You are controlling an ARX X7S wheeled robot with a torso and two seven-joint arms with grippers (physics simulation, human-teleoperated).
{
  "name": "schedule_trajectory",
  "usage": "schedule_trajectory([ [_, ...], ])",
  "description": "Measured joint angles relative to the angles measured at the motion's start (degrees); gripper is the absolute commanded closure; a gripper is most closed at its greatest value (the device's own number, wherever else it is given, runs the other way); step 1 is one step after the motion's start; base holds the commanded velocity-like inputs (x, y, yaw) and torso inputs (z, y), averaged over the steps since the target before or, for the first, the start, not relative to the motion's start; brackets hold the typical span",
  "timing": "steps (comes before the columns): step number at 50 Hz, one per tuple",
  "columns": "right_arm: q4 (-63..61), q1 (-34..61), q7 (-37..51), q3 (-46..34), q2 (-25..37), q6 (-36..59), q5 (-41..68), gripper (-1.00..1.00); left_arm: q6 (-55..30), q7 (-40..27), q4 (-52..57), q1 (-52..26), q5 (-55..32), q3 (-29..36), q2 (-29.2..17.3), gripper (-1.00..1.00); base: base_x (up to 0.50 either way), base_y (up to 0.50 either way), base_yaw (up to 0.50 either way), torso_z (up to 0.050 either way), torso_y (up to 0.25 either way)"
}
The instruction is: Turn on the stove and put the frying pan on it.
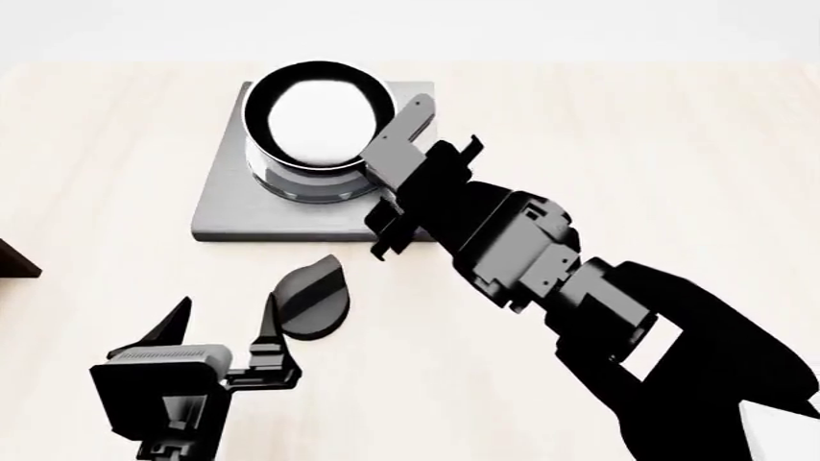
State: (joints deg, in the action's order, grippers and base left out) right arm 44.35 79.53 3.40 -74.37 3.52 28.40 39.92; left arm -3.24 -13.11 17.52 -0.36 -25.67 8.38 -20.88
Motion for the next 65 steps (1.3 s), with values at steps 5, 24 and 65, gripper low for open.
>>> schedule_trajectory([
  [5,0.9,0.0,-0.4,0.0,-0.5,-0.2,-0.6,-1.0,0.1,0.0,-0.1,0.0,-0.1,0.0,0.0,-1.0,0.0,0.0,0.0,0.0,0.0],
  [24,0.1,0.1,-2.9,2.4,-0.4,0.9,1.8,-1.0,0.4,-0.1,-0.5,0.0,-0.4,0.1,-0.2,-1.0,0.0,0.0,0.0,0.0,0.0],
  [65,-34.6,2.1,4.5,13.1,16.4,10.8,17.6,-1.0,-0.7,-1.9,0.8,-0.4,-0.5,0.2,-1.0,-1.0,0.0,0.0,0.0,0.0,0.0],
])
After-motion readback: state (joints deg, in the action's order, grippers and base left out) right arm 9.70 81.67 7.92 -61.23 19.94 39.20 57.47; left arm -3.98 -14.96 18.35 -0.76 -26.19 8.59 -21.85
